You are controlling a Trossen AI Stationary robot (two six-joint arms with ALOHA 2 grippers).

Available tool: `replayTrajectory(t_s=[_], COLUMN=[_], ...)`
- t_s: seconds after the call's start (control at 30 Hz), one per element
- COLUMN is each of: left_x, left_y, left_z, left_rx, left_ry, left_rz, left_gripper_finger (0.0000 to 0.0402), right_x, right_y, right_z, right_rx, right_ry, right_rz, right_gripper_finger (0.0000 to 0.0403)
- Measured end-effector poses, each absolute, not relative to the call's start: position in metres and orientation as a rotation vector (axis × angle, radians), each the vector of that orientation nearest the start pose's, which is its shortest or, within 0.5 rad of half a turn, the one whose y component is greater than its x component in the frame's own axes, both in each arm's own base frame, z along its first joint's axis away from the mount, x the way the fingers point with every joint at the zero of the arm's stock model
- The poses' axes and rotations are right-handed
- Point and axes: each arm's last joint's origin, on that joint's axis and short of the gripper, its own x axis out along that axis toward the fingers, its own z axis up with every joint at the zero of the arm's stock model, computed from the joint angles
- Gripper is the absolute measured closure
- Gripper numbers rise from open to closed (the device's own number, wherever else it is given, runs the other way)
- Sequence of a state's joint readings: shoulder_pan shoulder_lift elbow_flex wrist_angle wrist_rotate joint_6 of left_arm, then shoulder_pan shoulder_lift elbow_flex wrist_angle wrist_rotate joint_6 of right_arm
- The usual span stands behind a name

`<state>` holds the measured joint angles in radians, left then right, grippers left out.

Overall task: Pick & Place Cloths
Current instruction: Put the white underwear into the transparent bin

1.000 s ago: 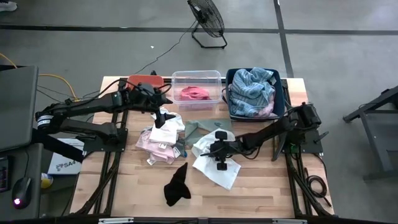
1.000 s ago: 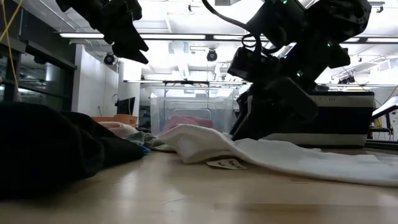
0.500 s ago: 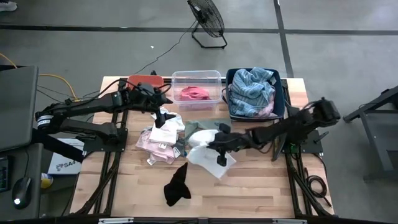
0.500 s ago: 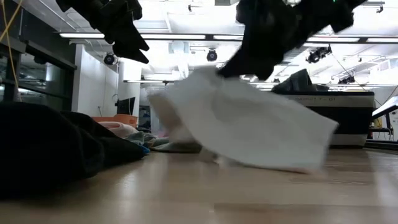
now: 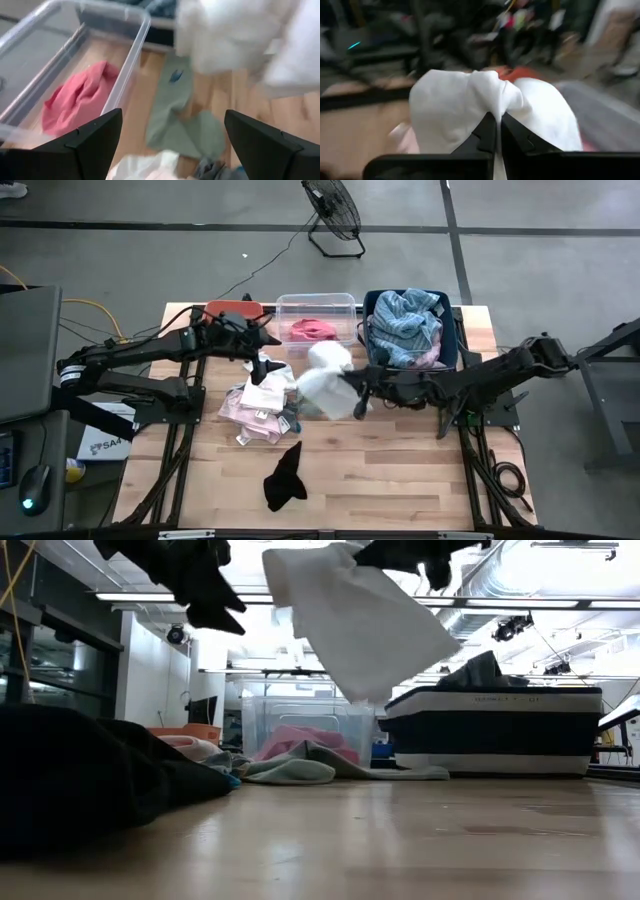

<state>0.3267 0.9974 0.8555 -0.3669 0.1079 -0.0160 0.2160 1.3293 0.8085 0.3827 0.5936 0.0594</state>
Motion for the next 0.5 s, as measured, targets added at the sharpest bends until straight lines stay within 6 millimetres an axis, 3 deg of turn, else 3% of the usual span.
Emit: replayTrajectory(t_s=[0.27, 0.5], left_x=[0.21, 0.215], left_y=[0.063, 0.065], left_z=[0.321, 0.332], left_rx=[-0.041, 0.03], left_ry=[0.301, 0.177], left_rz=[0.067, 0.062], left_gripper_finger=[0.0055, 0.0055], right_x=[0.289, 0.289], right_y=[0.024, -0.001], right_z=[0.29, 0.298], right_rx=[-0.029, 0.009], right_ry=[0.012, -0.078], right_rz=[-0.536, -0.656], right_gripper_finger=[0.0397, 0.0398])
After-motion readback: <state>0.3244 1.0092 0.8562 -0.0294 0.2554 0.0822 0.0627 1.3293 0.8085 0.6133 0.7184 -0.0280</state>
